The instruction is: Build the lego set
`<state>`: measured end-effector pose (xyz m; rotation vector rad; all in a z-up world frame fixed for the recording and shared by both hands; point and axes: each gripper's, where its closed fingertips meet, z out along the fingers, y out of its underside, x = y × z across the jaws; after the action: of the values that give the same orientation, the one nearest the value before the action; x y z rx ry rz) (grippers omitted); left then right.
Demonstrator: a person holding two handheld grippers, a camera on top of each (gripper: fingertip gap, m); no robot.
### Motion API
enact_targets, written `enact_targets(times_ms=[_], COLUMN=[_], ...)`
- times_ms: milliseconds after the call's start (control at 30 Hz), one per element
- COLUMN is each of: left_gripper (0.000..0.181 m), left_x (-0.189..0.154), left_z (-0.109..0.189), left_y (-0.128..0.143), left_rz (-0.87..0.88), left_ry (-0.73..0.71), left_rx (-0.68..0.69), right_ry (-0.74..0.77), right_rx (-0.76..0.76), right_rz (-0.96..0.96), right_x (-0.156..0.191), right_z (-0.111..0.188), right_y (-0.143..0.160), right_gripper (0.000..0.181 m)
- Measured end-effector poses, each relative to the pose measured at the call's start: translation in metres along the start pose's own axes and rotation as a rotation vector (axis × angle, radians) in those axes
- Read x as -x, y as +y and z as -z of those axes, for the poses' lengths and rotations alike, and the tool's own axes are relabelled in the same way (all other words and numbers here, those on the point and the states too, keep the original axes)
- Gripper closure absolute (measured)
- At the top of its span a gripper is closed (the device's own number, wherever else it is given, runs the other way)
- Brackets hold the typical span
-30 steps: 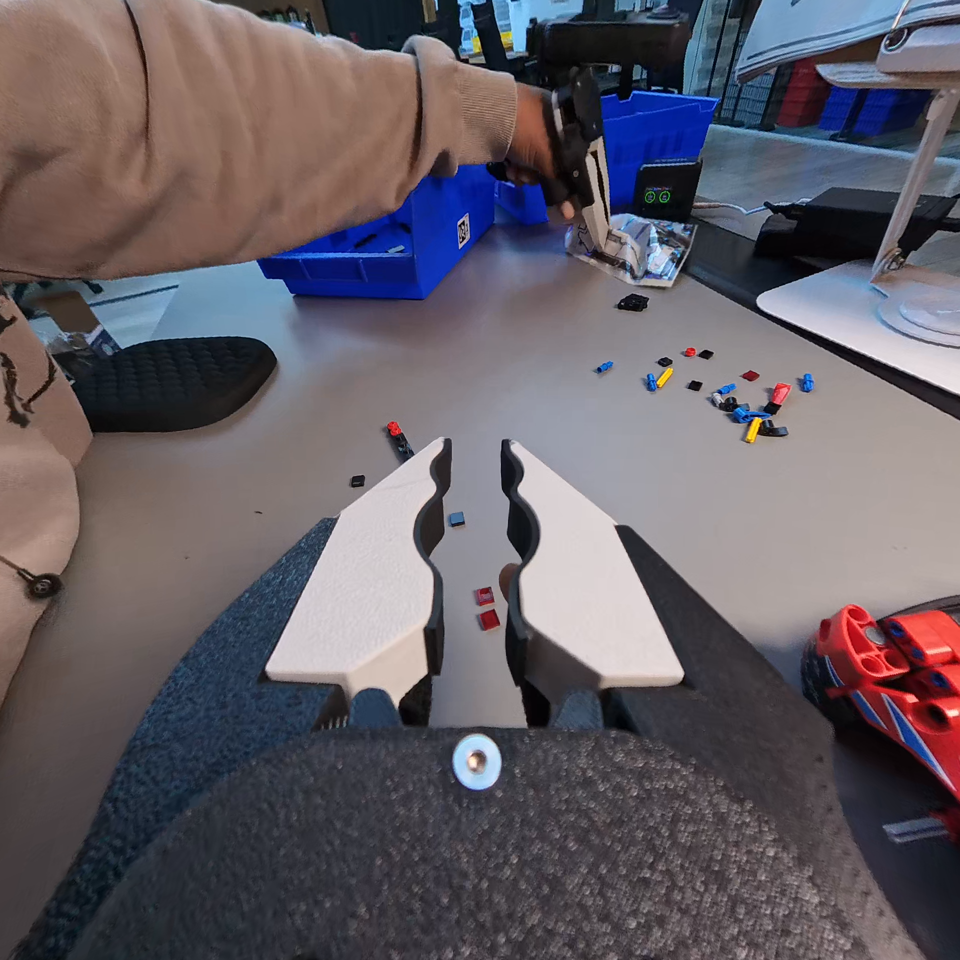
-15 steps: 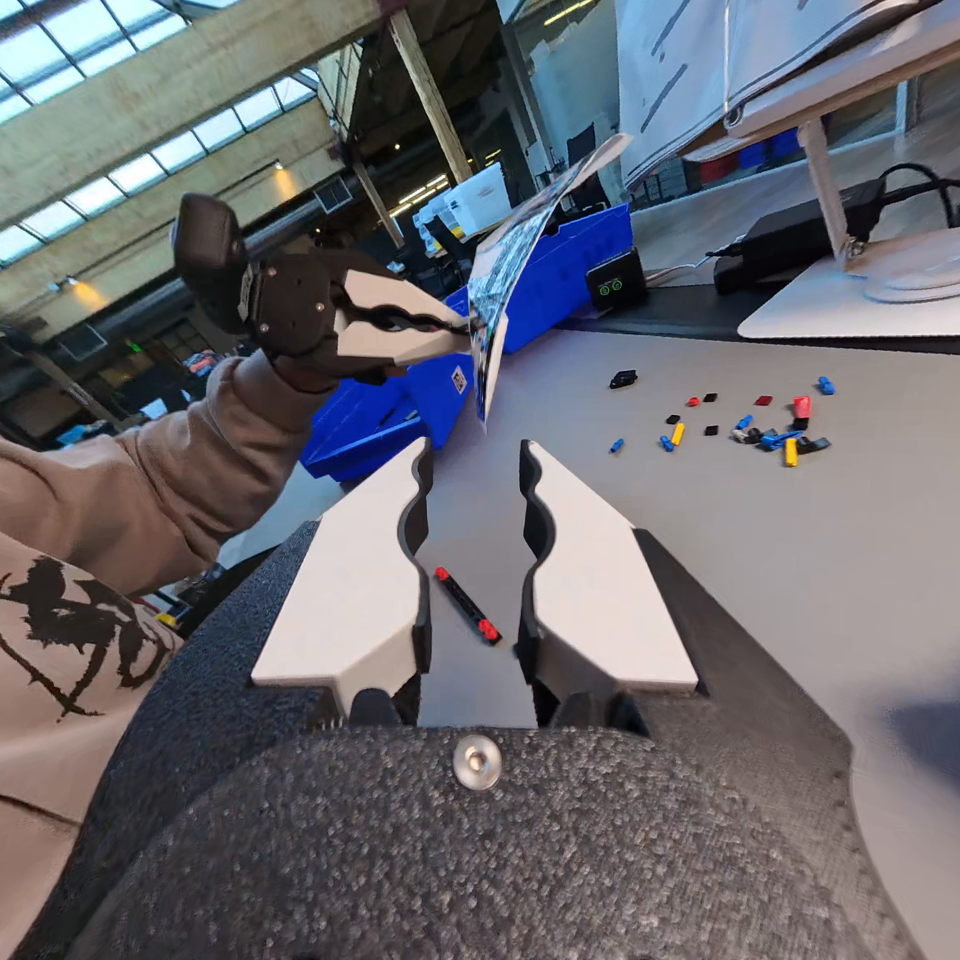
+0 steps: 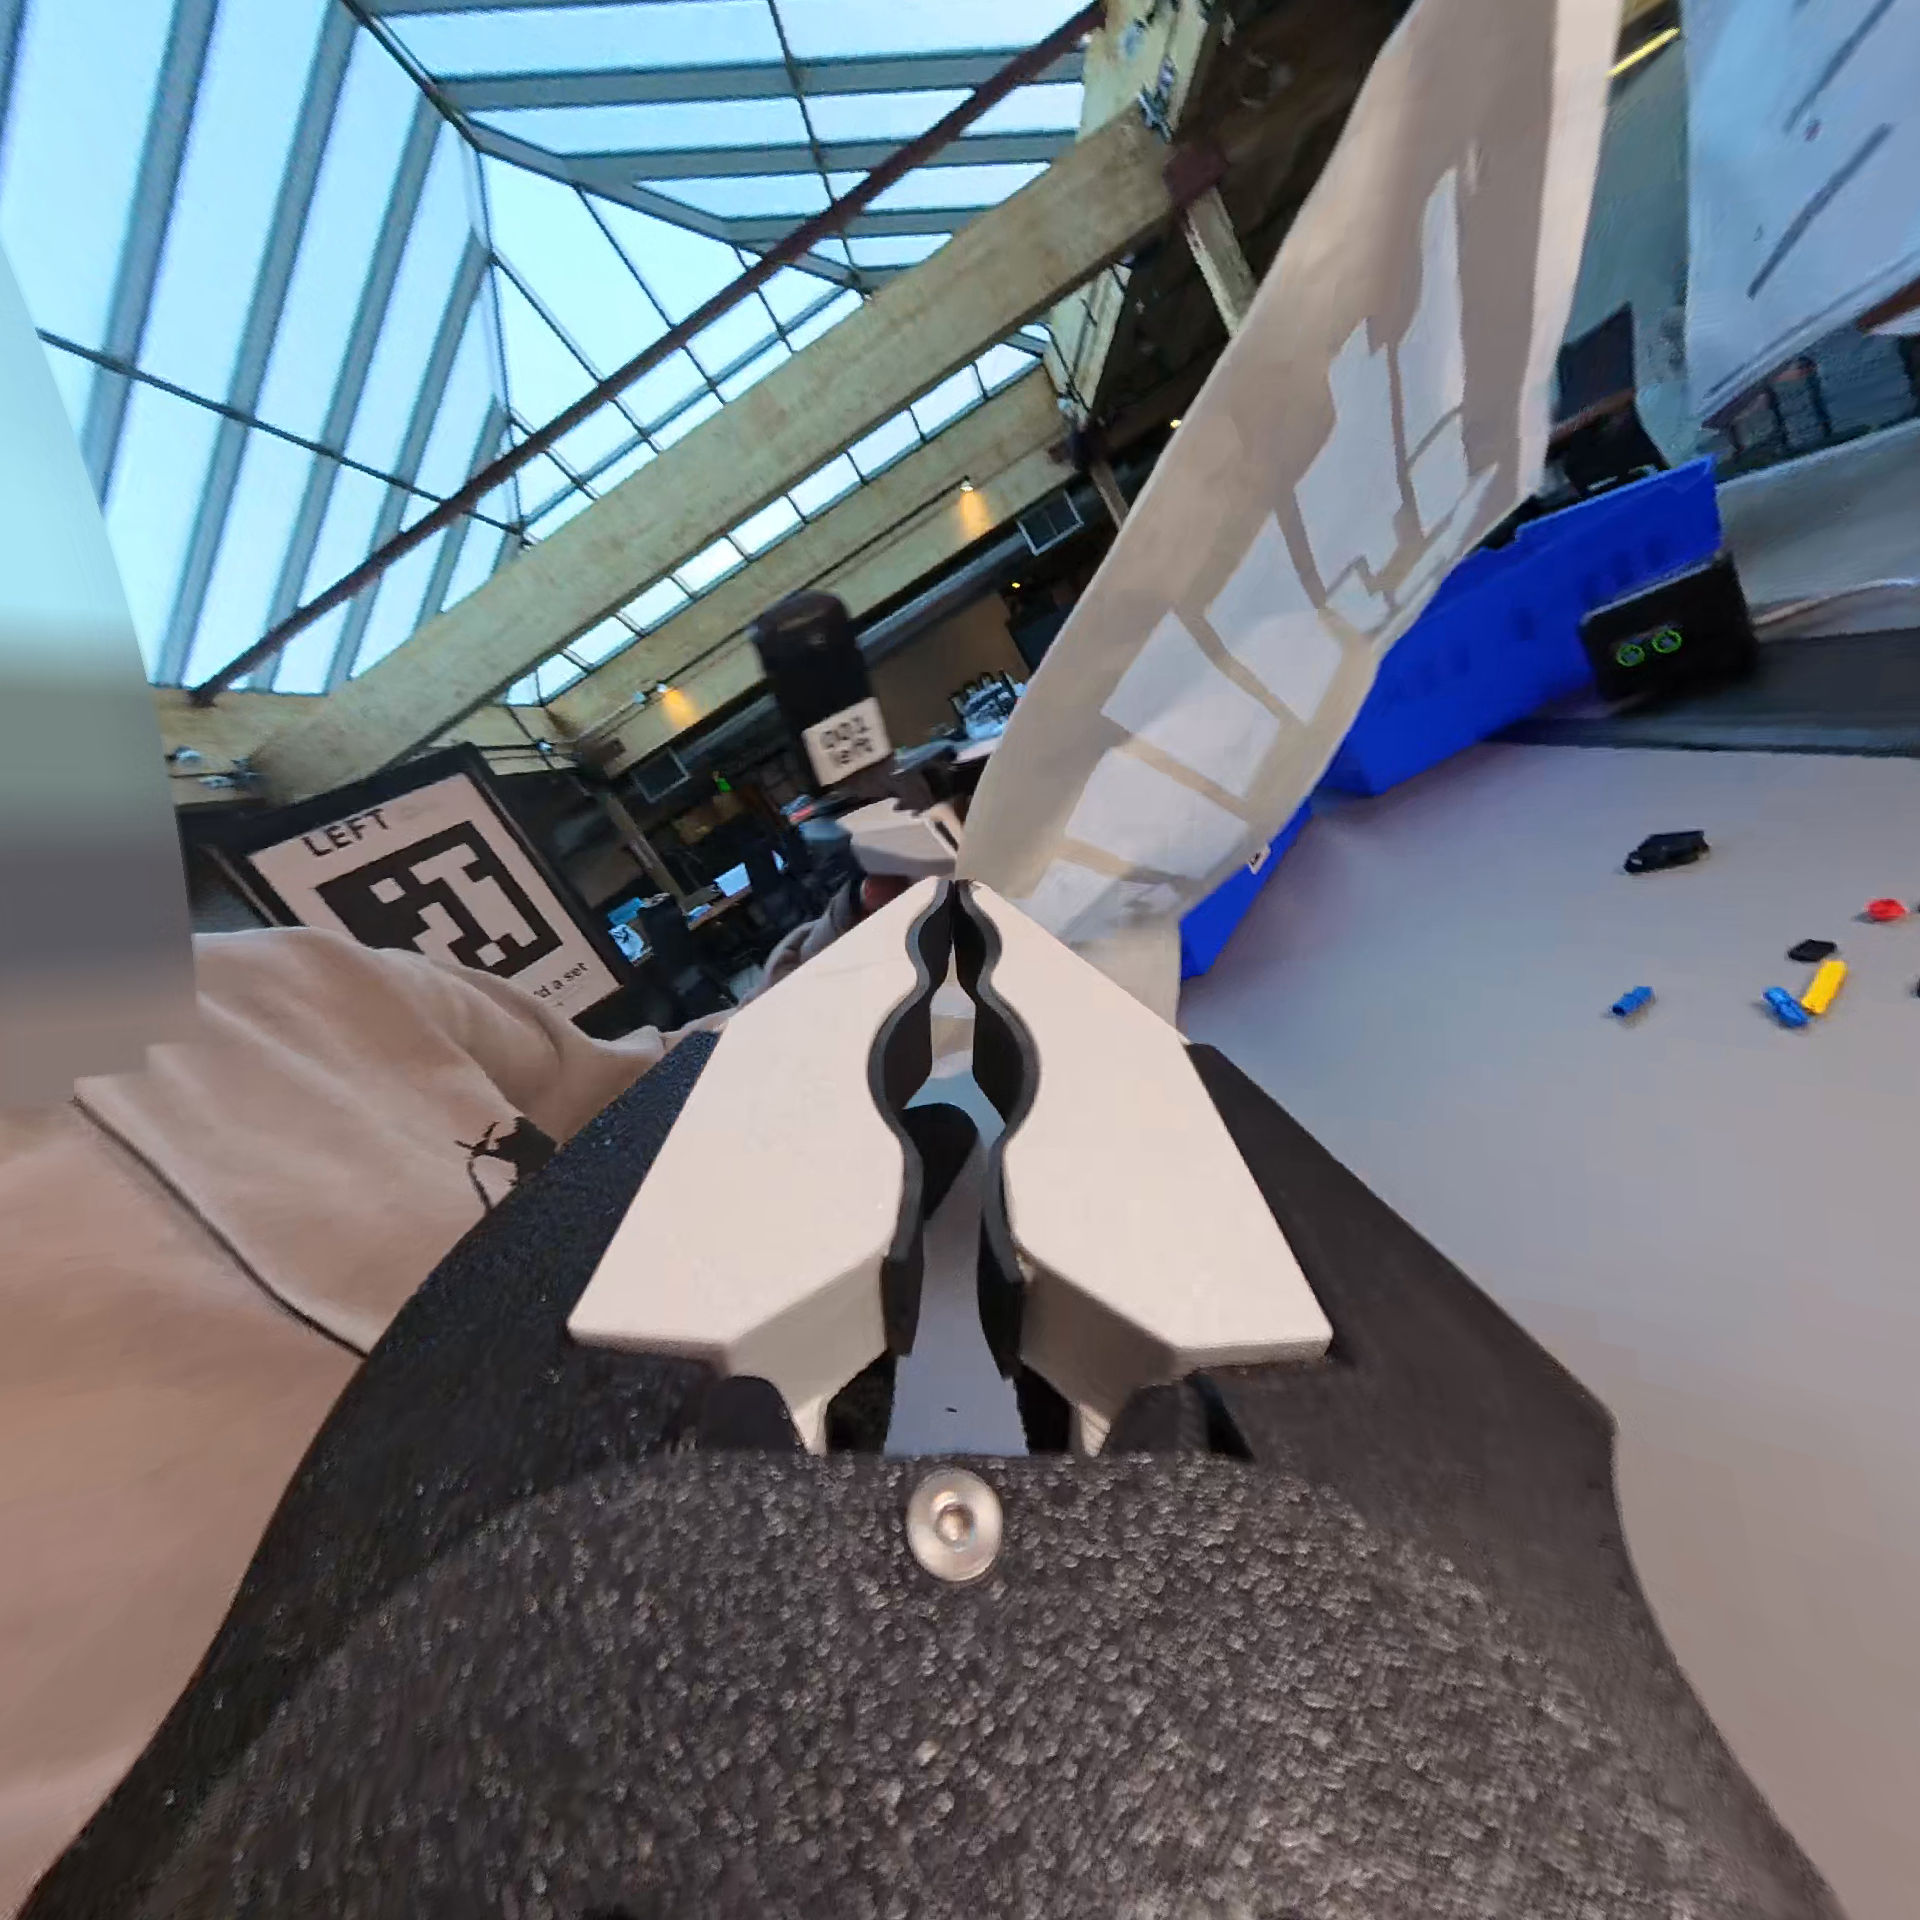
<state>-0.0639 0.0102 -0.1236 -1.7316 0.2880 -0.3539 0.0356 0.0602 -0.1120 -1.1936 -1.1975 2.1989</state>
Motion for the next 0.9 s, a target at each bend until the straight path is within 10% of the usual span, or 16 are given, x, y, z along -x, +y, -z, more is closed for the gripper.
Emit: enact_targets(times_ms=[33, 333, 467, 900], left_gripper=[0.102, 0.089, 0.177, 0.181], left_x=[0.003, -0.024, -0.044, -0.043], left_z=[0.005, -0.030, -0.027, 0.002], left_y=[-0.004, 0.028, 0.010, 0.014], left_rz=[0.163, 0.838, 0.817, 0.534], left_ry=[0.075, 0.600, 0.710, 0.576], left_rx=[-0.061, -0.102, -0.190, -0.147], right_ry=[-0.032, -0.313, -0.317, -0.097], right_rx=[0.000, 0.018, 0.068, 0.266], right_rz=[0.004, 0.027, 0.051, 0.159], right_x=[0.005, 0.051, 0.052, 0.007], right_z=[0.002, 0.003, 0.004, 0.009], right_y=[-0.002, 0.008, 0.016, 0.045], right_gripper=[0.181, 0.181, 0.181, 0.181])
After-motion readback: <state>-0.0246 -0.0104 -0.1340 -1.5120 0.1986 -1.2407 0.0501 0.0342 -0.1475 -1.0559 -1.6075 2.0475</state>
